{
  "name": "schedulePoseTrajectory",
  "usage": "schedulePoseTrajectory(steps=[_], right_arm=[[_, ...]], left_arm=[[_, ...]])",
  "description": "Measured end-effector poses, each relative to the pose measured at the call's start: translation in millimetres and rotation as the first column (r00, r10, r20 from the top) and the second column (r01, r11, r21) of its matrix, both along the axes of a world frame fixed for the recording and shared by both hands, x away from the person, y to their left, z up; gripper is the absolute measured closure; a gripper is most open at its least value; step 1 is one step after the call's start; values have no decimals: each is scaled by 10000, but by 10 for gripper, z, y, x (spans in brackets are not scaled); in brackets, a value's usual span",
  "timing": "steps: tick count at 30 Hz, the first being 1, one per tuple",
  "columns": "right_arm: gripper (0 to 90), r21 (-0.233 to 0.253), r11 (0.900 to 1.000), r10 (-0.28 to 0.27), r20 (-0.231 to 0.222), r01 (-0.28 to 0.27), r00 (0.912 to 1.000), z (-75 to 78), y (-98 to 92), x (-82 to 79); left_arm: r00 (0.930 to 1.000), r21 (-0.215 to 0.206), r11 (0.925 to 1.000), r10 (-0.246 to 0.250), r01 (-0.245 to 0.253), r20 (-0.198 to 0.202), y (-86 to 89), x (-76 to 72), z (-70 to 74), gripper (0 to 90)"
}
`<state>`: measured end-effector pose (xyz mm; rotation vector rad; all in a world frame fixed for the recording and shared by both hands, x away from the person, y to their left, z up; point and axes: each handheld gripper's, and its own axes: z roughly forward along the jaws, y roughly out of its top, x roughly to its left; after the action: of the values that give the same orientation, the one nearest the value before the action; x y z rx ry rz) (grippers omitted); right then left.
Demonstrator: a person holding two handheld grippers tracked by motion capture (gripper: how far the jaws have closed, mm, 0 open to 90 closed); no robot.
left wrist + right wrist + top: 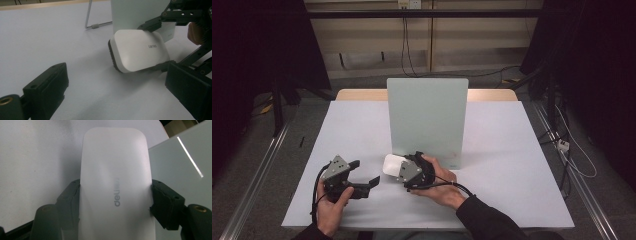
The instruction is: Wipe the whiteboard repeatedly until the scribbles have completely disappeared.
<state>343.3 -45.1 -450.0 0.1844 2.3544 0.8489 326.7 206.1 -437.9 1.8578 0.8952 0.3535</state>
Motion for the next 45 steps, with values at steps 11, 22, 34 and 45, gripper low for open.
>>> schedulePoseTrajectory(steps=[11,22,34,45], right_arm=[[316,173,9998,-83,121,81,9999,28,60,10],[317,770,9913,-1137,980,1064,9887,352,-478,36],[316,161,9983,-569,602,561,9966,147,-403,-21],[317,-212,9997,-72,9,72,10000,31,-170,-18]], left_arm=[[10000,-15,10000,8,-8,-8,9,1,-1,47],[10000,11,10000,-18,18,26,5,-6,7,47],[10000,32,10000,-16,16,27,3,-6,6,47],[10000,21,10000,-38,38,25,11,1,2,47]])
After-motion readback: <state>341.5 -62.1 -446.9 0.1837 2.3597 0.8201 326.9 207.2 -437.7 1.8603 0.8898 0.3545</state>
